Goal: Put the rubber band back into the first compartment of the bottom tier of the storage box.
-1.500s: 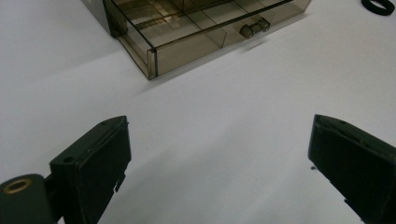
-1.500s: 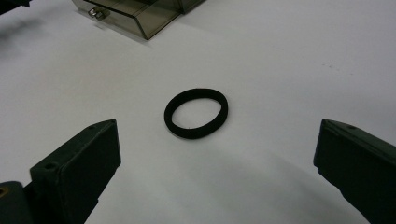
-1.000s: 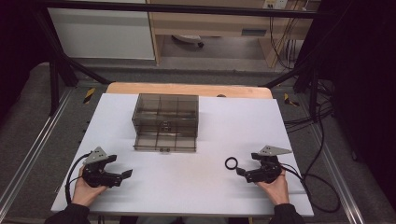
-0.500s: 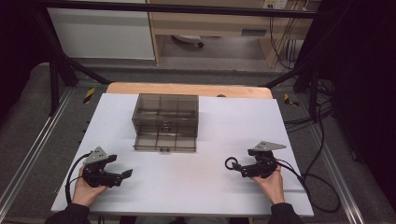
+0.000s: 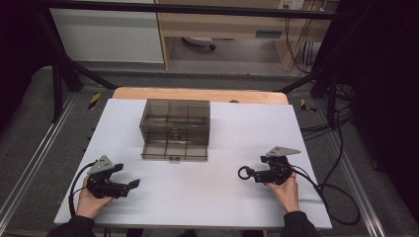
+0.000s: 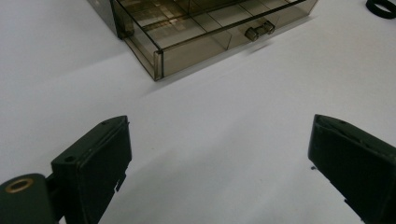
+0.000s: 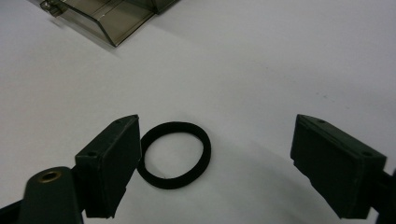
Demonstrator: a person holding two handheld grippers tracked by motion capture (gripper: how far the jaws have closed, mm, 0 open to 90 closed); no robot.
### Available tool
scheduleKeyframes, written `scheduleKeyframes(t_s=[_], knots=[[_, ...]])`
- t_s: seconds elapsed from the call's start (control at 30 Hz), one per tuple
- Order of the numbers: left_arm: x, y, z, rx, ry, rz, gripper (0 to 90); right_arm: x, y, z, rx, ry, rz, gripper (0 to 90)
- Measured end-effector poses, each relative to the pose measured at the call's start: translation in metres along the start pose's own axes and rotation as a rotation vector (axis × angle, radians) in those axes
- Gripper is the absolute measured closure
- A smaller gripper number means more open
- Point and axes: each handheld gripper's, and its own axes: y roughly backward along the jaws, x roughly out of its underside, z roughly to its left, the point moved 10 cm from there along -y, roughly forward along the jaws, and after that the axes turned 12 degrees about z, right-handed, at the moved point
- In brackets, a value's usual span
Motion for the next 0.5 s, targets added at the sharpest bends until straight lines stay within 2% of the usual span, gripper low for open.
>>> scheduleKeyframes(t_s=[0.17, 0.3, 0.33, 0.4, 0.43, 0.5], knots=[[0.0, 0.0006, 0.0009, -0.003, 0.002, -0.002, 5.7, 0.0008, -0.004, -0.001, 0.003, 0.019, 0.008, 24.0], [0.0003, 0.0002, 0.0006, -0.003, 0.002, -0.001, 5.7, 0.0015, -0.0046, 0.0012, -0.005, 0.016, 0.009, 28.6], [0.0003, 0.0001, 0.0005, -0.004, 0.0, 0.0, 5.7, 0.0024, -0.005, 0.0018, -0.004, 0.018, 0.012, 32.0], [0.0003, -0.0001, 0.0004, -0.004, -0.001, 0.001, 5.8, 0.0028, -0.0054, 0.002, -0.005, 0.022, 0.015, 33.3], [0.0003, -0.0002, 0.0004, -0.004, -0.001, 0.001, 5.8, 0.0034, -0.0068, 0.0023, -0.003, 0.026, 0.016, 38.9], [0.0004, -0.0002, 0.0007, -0.006, -0.001, 0.002, 5.8, 0.0037, -0.0071, 0.0027, -0.004, 0.025, 0.018, 41.0]])
